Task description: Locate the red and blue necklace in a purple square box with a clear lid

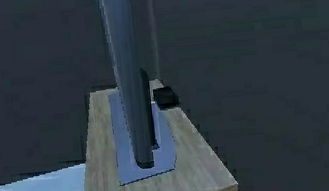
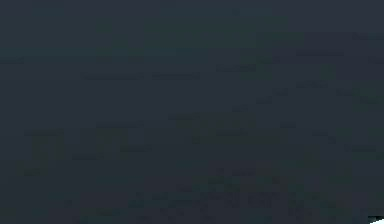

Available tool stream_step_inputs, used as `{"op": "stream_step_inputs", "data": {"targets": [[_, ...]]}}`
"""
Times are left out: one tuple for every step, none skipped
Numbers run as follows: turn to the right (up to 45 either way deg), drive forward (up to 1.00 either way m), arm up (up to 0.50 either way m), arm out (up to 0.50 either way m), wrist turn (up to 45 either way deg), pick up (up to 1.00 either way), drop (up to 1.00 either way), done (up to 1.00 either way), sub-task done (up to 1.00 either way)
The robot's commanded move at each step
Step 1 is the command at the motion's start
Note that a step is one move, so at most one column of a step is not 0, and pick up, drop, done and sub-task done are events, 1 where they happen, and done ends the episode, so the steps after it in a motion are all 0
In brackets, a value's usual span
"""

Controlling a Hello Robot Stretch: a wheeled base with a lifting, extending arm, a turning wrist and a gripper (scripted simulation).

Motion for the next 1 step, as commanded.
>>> {"op": "stream_step_inputs", "data": {"targets": [[0.0,0.0,0.0,0.0,0.0,0.0,0.0,1.0,0.0]]}}
